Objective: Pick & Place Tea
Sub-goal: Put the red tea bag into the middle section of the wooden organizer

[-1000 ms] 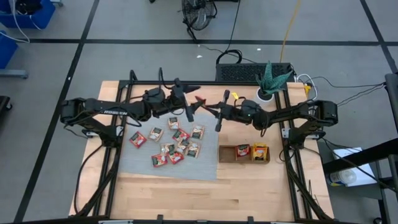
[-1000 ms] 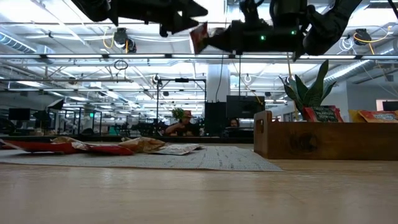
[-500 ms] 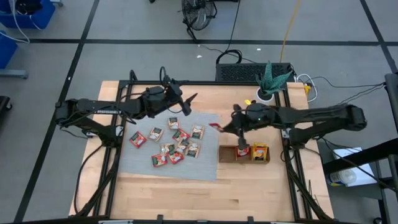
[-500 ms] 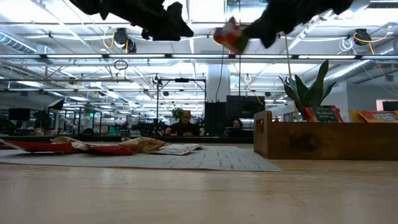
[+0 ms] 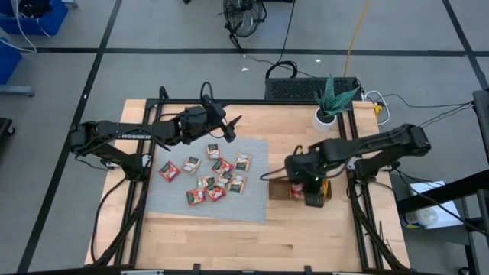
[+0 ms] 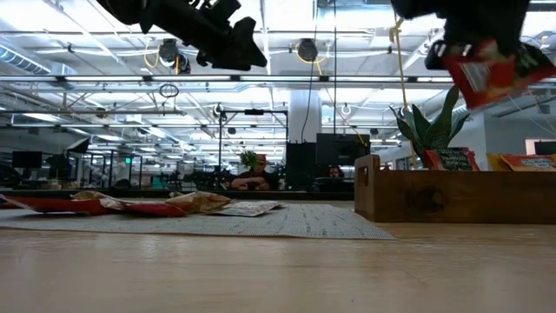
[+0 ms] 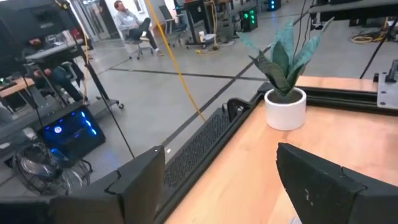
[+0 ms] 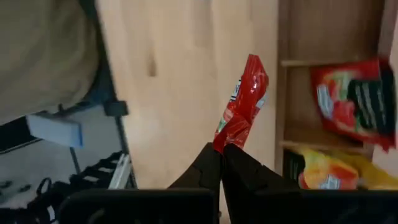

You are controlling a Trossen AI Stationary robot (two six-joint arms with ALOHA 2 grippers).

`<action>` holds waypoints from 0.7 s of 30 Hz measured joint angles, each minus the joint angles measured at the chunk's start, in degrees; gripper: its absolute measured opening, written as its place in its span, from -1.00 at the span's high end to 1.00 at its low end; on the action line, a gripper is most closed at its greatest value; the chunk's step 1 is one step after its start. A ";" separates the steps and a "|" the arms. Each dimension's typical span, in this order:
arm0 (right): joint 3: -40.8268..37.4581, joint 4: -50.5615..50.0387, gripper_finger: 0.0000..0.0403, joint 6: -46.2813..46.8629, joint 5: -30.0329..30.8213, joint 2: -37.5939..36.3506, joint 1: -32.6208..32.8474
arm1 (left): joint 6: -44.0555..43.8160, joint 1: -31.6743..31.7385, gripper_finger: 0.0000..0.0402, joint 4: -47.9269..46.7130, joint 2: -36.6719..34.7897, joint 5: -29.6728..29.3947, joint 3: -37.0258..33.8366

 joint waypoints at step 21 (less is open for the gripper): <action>-0.86 -2.13 1.00 -3.77 11.11 10.47 1.57 | -0.97 0.00 -0.48 -1.27 0.00 0.01 0.00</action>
